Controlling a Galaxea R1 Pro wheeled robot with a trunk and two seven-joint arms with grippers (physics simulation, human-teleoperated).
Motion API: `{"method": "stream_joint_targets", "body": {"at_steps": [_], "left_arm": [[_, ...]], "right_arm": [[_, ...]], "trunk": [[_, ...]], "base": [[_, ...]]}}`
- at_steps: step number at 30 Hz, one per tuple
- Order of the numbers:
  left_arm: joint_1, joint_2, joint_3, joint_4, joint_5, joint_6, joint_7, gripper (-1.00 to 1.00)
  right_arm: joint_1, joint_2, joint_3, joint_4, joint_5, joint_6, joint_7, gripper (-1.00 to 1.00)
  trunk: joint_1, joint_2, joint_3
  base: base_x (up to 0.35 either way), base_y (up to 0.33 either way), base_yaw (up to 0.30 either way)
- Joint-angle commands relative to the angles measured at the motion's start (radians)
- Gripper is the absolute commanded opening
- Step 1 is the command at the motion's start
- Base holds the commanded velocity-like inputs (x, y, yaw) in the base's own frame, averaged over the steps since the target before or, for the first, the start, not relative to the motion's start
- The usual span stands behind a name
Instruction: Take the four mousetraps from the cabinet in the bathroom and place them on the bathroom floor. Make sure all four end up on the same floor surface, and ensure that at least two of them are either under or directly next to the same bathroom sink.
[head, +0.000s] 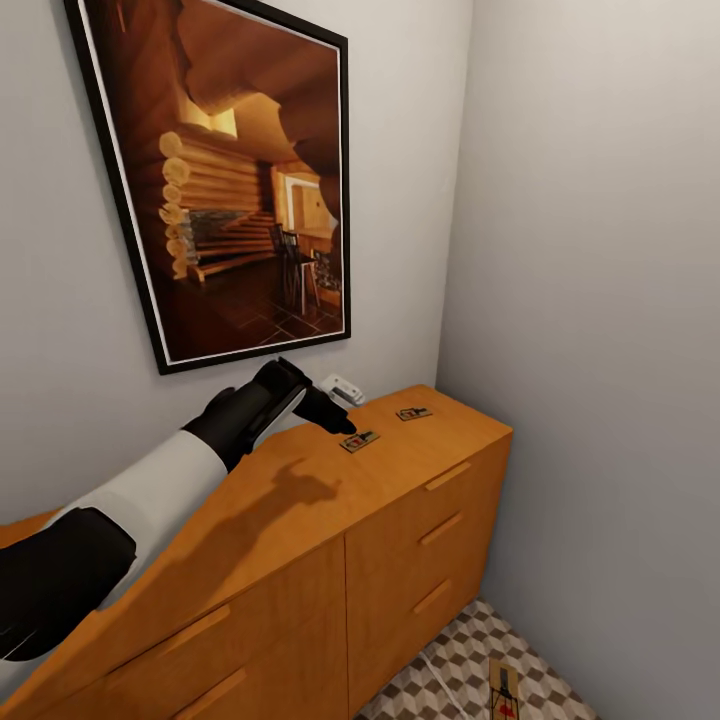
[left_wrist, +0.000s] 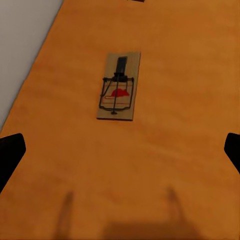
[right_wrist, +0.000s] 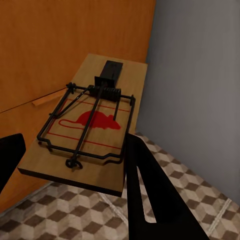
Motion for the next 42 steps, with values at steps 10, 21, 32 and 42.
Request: {"method": "stream_joint_targets", "body": {"at_steps": [10, 21, 32, 42], "left_arm": [[0.0, 0.0, -0.058, 0.0, 0.009, 0.005, 0.004, 1.0], [0.0, 0.0, -0.062, 0.001, 0.009, 0.005, 0.004, 1.0], [0.017, 0.001, -0.062, 0.001, 0.009, 0.005, 0.004, 1.0], [0.018, 0.0, -0.062, 0.001, 0.009, 0.004, 0.004, 1.0]], "right_arm": [[-0.001, 0.0, 0.007, 0.001, 0.001, -0.002, -0.009, -1.0], [-0.001, 0.0, 0.007, 0.001, 0.001, -0.002, -0.009, -1.0], [-0.001, 0.0, 0.007, 0.001, 0.001, -0.002, -0.009, -1.0], [-0.001, 0.001, 0.007, 0.001, 0.0, -0.002, -0.009, -1.0]], "trunk": [[0.0, -0.001, -0.001], [0.0, -0.001, -0.001], [0.0, -0.001, -0.001], [0.0, -0.001, -0.005]], "base": [[0.0, 0.0, 0.0], [0.0, 0.0, 0.0], [0.0, 0.0, 0.0], [0.047, 0.029, 0.0]]}}
